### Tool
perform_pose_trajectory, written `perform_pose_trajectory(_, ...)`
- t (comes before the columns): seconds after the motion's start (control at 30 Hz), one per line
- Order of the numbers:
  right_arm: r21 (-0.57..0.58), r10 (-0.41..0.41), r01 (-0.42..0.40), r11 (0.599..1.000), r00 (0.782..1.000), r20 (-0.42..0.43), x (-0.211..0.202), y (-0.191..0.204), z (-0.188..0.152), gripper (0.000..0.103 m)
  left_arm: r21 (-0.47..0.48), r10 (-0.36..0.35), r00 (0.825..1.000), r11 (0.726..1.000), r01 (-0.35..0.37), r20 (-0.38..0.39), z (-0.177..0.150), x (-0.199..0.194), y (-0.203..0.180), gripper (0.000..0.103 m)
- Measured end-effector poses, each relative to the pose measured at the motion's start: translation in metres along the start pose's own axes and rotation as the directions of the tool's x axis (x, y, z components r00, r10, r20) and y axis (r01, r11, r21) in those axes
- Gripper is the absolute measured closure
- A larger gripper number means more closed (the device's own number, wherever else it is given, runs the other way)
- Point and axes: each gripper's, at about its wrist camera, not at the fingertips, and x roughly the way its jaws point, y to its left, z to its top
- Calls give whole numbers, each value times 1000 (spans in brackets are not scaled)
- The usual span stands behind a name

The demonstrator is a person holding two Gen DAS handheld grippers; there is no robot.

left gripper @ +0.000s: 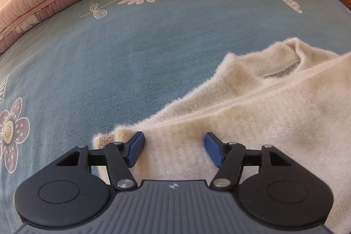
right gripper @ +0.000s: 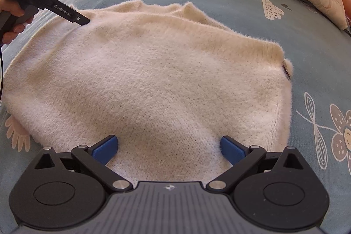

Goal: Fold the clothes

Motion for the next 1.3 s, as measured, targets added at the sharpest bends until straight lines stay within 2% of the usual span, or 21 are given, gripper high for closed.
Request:
perform_pose_trajectory(0.1,-3,6,-6,1000,1000,-1,-2,-2,-1,2,-23,23,999,999,-23,27,4,-12,-2,41)
perform_pose_trajectory(0.17,-12,-2,2,1000,1000,0,-2,0,-1,2,33,25,999,999,-26,40,1,-16,-7,35)
perform_pose_trajectory(0.2,-15,-10,10,1000,1000,-1,-1,2,-1,2,52,28,999,998,-29,28,0,-14,-9,31)
perform_pose_trajectory(0.27,-7,-18,18,1000,1000,-2,-4,3,2,2,67,40,999,997,-38,-25,-4,-3,-10,31)
perform_pose_trajectory(0.33,11,-18,18,1000,1000,2,-9,3,6,3,100,55,998,994,-52,-25,-3,-6,-17,32)
perform_pose_trajectory(0.47,89,-11,5,996,997,75,-29,-13,20,3,183,18,999,983,-25,38,-8,-28,-38,31)
perform_pose_trajectory(0.63,142,-83,61,988,985,153,-25,-46,51,3,285,12,998,958,-28,60,-24,-38,-63,31)
perform_pose_trajectory(0.73,127,-114,89,988,971,209,-10,-61,74,3,286,0,998,958,-16,56,-31,-39,-68,31)
perform_pose_trajectory(0.83,119,-112,87,989,968,223,12,-74,89,3,265,-15,999,964,3,45,-32,-38,-68,31)
perform_pose_trajectory(0.97,166,-102,82,983,988,116,49,-94,97,5,214,-29,999,977,22,29,-29,-37,-61,31)
perform_pose_trajectory(1.17,199,-107,69,978,976,189,5,-84,87,5,170,-32,999,985,25,40,-27,-47,-55,31)
perform_pose_trajectory(1.23,224,-64,20,974,979,191,-7,-79,77,4,161,-46,999,986,41,29,-32,-47,-57,31)
perform_pose_trajectory(1.3,233,-11,-26,972,988,155,-4,-72,64,4,151,-59,998,987,56,17,-36,-47,-59,31)
